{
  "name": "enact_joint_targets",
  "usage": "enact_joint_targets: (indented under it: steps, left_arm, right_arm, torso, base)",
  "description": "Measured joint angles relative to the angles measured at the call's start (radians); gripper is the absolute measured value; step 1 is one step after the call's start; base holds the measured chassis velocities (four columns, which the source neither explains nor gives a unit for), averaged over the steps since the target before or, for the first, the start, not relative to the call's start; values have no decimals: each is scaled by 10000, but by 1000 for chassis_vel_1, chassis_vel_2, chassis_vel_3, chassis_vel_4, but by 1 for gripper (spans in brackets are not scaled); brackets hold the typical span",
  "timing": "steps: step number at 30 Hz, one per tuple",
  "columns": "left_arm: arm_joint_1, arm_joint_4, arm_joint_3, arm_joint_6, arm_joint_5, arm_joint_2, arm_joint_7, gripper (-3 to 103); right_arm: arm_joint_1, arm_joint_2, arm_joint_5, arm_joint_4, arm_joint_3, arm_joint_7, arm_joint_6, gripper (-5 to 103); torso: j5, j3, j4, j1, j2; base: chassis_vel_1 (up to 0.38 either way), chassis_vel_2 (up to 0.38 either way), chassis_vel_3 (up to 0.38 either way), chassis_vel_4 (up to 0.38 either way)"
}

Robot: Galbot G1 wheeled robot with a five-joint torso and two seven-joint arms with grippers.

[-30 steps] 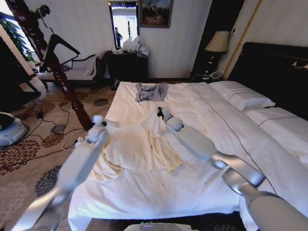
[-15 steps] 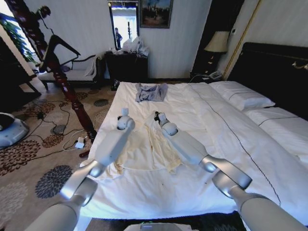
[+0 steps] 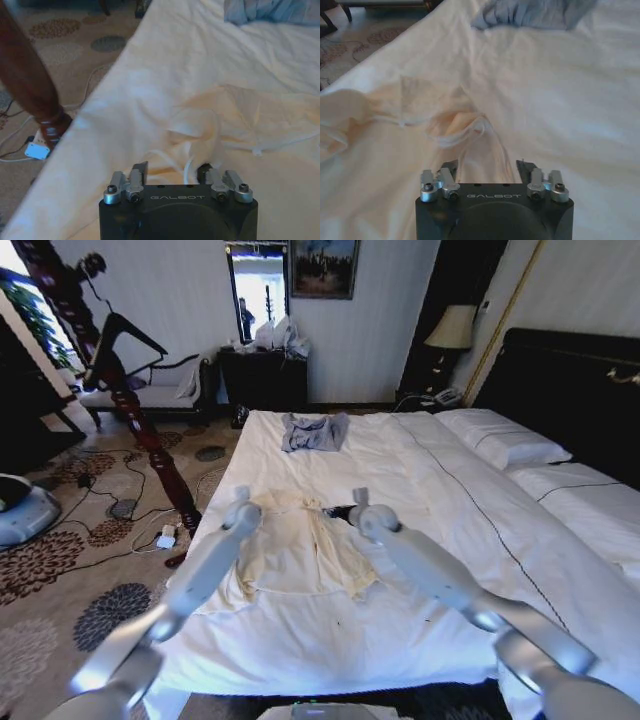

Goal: Pick up the clothes from the bed and hang them on the clothes hanger.

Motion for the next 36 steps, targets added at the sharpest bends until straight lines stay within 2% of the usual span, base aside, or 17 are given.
enact_joint_targets:
  steps: [3, 4, 5, 8, 9, 13, 14, 17, 18, 21, 22, 23, 25, 28, 30, 33, 36]
  left_arm:
    - [926, -1976, -839, 6, -379, 1353, 363, 68]
    - [926, -1976, -839, 6, -379, 1353, 363, 68]
    - [1160, -2574, -1152, 6, -434, 1742, 512, 74]
    - [1999, -4356, -2611, 7, -902, 2822, 760, 89]
    - [1999, -4356, -2611, 7, -902, 2822, 760, 89]
    - [3009, -5412, -3905, -29, -1039, 3612, 760, 100]
    - [3009, -5412, -3905, -29, -1039, 3612, 760, 100]
    - [3514, -5993, -5115, -520, -969, 3708, 935, 100]
    - [3514, -5993, -5115, -520, -969, 3708, 935, 100]
    - [3581, -6592, -6600, -1090, -544, 4467, 1444, 100]
    - [3581, -6592, -6600, -1090, -544, 4467, 1444, 100]
    - [3446, -6608, -6966, -1236, -568, 4757, 1548, 100]
    - [3033, -6328, -7642, -1745, -632, 5397, 1845, 100]
    - [2734, -5990, -8132, -1861, -1077, 5832, 1966, 100]
    - [2488, -5603, -8486, -1804, -1493, 6179, 2076, 100]
    - [2216, -5176, -8608, -1522, -1568, 6448, 2147, 100]
    - [1260, -4317, -8055, -1109, -1562, 6754, 1888, 100]
  right_arm:
    - [-605, -940, 463, 1879, 911, 297, 160, 79]
    - [-605, -940, 463, 1879, 911, 297, 160, 79]
    - [-810, -1146, 353, 2353, 1326, 306, 408, 79]
    - [-1639, -1434, -512, 3755, 3040, 267, 1461, 95]
    - [-1639, -1434, -512, 3755, 3040, 267, 1461, 95]
    - [-3052, -1439, -1203, 4858, 5302, 116, 2231, 100]
    - [-3052, -1439, -1203, 4858, 5302, 116, 2231, 100]
    - [-4825, -1289, -1582, 5333, 7183, 51, 2649, 100]
    - [-4825, -1289, -1582, 5333, 7183, 51, 2649, 100]
    - [-6542, -918, -2655, 5793, 9106, -427, 3342, 100]
    - [-6542, -918, -2655, 5793, 9106, -427, 3342, 100]
    - [-7039, -725, -3156, 5931, 9691, -659, 3622, 100]
    - [-7839, -148, -4318, 6152, 10690, -1247, 4305, 100]
    - [-8202, 408, -4861, 6337, 11243, -1595, 4702, 100]
    - [-8442, 848, -4908, 6568, 11555, -1729, 4888, 100]
    - [-8558, 1022, -4921, 6645, 11619, -1768, 4891, 100]
    - [-8439, 1032, -4360, 6654, 11477, -1438, 4409, 100]
  torso:
    - [-1, -1, 0, -3, 1]
    - [-1, -1, 0, -3, 1]
    - [-6, -2, 2, -3, 1]
    - [1, -1, 0, -2, 2]
    - [1, -1, 0, -2, 2]
    - [-4, -3, 4, -6, 3]
    - [-4, -3, 4, -6, 3]
    - [-2, 3, -3, 4, -1]
    - [-2, 3, -3, 4, -1]
    - [6, 0, -3, -1, 0]
    - [6, 0, -3, -1, 0]
    - [0, 0, 3, -2, 1]
    - [-3, -1, -4, -2, 2]
    - [2, 0, -4, -1, 0]
    - [-1, 0, 0, -1, 0]
    - [-8, 0, 2, -2, 0]
    - [-1, 1, -2, -1, 0]
  base:
    - [0, 0, 0, 0]
    - [0, 0, 0, 0]
    - [0, 0, 0, 0]
    - [0, 0, 0, 0]
    - [0, 0, 0, 0]
    - [0, 0, 0, 0]
    - [0, 0, 0, 0]
    - [0, 0, 0, 0]
    - [0, 0, 0, 0]
    - [0, 0, 0, 0]
    - [0, 0, 0, 0]
    - [0, 0, 0, 0]
    - [0, 0, 0, 0]
    - [0, 0, 0, 0]
    - [0, 0, 0, 0]
    - [0, 0, 0, 0]
    - [0, 0, 0, 0]
